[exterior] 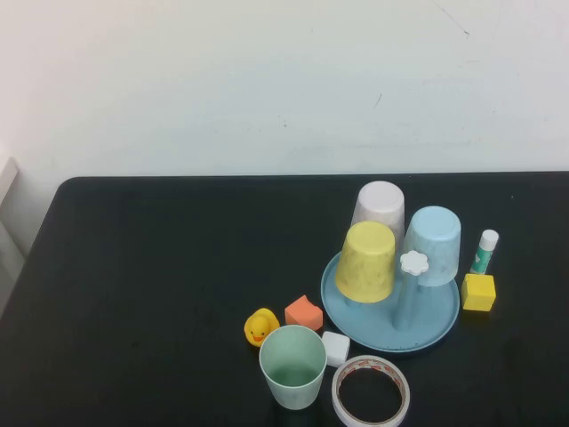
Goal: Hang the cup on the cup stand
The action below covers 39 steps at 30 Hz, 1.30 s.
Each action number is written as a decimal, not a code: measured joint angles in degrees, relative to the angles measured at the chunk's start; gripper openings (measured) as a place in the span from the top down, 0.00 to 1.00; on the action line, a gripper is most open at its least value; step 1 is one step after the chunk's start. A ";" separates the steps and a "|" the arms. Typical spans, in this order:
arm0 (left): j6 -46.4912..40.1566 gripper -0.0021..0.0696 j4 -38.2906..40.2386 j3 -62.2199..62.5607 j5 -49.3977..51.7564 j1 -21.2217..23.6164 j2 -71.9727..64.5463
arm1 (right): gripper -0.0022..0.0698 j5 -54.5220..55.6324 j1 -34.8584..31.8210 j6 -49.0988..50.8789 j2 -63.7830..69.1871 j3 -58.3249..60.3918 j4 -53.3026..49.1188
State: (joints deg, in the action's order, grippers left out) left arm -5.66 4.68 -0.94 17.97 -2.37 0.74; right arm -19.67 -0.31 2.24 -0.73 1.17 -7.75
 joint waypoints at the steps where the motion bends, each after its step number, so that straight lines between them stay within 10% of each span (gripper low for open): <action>1: 0.00 0.97 0.00 0.00 0.00 0.00 0.00 | 0.97 0.00 0.00 0.00 0.00 0.00 0.00; 27: -0.04 0.97 2.27 0.00 0.00 0.00 0.00 | 0.97 0.00 0.00 0.00 0.00 0.00 0.30; 39: 11.20 0.97 55.31 -0.10 -5.90 0.00 0.00 | 0.97 -0.09 0.00 2.39 0.00 0.34 48.58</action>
State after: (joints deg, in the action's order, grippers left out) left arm 5.54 59.99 -1.05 12.07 -2.37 0.74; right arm -19.76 -0.31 4.63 -0.73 1.50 40.82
